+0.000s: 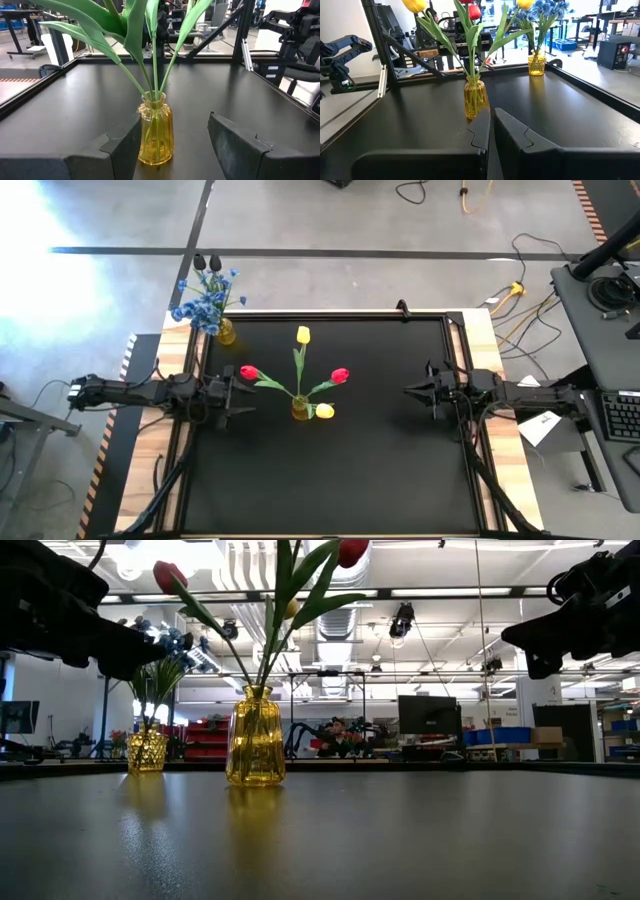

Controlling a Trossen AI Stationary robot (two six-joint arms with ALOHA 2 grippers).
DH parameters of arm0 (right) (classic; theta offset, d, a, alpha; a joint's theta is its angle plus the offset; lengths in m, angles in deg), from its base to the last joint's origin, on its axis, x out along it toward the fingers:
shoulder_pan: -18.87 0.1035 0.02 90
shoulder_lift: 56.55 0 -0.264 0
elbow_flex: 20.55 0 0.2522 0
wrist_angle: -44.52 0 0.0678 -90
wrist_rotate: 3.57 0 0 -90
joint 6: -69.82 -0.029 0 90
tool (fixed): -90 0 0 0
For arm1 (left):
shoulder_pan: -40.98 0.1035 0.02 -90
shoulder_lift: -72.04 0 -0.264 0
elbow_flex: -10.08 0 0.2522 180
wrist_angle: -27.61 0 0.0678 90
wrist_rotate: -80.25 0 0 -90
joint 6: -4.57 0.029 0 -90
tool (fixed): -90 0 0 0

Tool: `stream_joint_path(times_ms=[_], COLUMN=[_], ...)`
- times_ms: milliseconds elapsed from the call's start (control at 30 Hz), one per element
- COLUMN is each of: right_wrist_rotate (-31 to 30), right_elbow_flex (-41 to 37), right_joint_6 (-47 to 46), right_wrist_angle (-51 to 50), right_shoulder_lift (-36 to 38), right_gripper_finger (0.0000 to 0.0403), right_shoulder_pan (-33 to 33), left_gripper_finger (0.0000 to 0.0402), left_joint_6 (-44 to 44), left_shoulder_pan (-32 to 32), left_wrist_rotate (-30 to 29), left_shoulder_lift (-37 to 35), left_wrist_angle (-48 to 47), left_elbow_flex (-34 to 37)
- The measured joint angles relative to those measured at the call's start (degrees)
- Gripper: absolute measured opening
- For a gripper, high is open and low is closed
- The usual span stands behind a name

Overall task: Sort flowers into vase by color
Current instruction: Return to Home Position

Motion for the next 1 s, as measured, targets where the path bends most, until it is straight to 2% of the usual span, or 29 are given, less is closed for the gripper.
stream_joint_path(times_ms=[1000], right_wrist_rotate=[0.0], right_elbow_flex=[0.0], right_joint_6=[0.0], right_wrist_angle=[0.0], right_shoulder_lift=[0.0], right_gripper_finger=[0.0018], right_shoulder_pan=[0.0], left_gripper_finger=[0.0214], left_joint_6=[0.0], left_shoulder_pan=[0.0], left_wrist_rotate=[0.0], left_shoulder_lift=[2.9], left_wrist_angle=[0.0], left_elbow_flex=[0.0])
